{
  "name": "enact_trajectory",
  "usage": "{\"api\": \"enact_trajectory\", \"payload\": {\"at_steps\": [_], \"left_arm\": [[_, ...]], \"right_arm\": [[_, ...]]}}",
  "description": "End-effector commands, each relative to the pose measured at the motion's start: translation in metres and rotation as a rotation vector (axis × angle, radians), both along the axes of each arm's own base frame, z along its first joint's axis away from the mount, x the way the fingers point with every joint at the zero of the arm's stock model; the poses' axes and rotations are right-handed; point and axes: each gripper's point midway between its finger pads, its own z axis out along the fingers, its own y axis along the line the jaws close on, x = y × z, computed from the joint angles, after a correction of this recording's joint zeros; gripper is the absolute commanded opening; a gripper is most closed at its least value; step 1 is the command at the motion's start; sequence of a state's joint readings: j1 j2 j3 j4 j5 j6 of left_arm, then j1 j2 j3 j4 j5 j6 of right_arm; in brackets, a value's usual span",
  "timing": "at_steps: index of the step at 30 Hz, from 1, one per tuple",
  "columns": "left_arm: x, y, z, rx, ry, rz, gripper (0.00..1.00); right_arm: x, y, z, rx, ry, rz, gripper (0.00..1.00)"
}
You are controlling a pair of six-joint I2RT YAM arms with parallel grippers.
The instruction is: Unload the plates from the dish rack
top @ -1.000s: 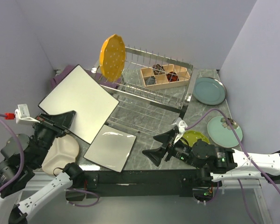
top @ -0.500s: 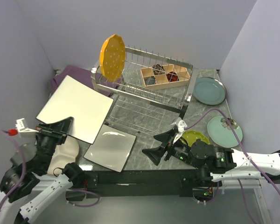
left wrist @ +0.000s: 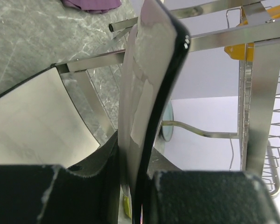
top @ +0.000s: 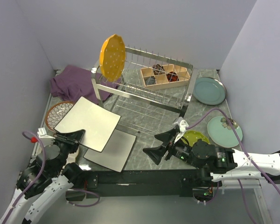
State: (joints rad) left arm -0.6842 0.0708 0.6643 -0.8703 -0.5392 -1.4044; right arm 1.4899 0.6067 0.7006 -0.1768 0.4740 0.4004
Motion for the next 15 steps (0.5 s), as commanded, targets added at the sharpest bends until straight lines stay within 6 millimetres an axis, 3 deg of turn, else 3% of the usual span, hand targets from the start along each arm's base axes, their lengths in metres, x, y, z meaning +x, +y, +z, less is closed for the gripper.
{"api": "enact_trajectory", "payload": {"at_steps": [1, 2, 3, 9, 15], "left_arm": [[0.006, -0.018, 0.047, -0.255, -0.142, -0.038, 0.01], [0.009, -0.024, 0.045, -0.267, -0.143, -0.053, 0.01], [0.012, -0.034, 0.031, -0.261, -0.11, -0.082, 0.01], [0.02, -0.05, 0.0, -0.278, -0.035, -0.106, 0.01], [0.015, -0.037, -0.007, -0.27, -0.012, -0.065, 0.01]], "right_arm": [[0.001, 0.002, 0.012, 0.037, -0.004, -0.01, 1.0], [0.001, 0.003, 0.012, 0.038, -0.003, -0.01, 1.0], [0.002, 0.003, 0.01, 0.031, -0.004, -0.014, 1.0], [0.006, -0.001, 0.008, 0.024, -0.006, -0.039, 1.0], [0.004, 0.0, 0.009, 0.029, -0.005, -0.026, 1.0]]}}
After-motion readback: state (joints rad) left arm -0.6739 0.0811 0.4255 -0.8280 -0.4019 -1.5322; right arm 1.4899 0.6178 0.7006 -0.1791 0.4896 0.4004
